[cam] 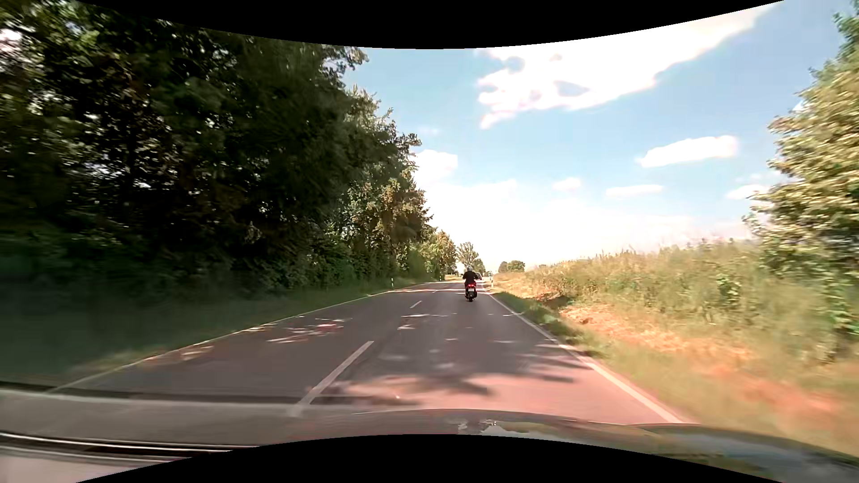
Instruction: Follow the waypoints while adhering to traffic rules and regulations
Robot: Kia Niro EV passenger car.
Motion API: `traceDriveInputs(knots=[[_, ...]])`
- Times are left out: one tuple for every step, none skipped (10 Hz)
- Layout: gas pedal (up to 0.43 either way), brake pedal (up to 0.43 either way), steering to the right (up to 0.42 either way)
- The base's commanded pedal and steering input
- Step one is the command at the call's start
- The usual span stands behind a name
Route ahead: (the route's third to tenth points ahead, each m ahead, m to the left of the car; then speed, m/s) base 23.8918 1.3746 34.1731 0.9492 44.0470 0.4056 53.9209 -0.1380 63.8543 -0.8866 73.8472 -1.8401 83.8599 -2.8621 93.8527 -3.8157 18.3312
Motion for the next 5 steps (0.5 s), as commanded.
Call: traceDriveInputs(knots=[[0.209, 0.012, 0.011], [0.209, 0.012, 0.011], [0.209, 0.012, 0.010], [0.220, 0.012, 0.009], [0.220, 0.012, 0.009]])
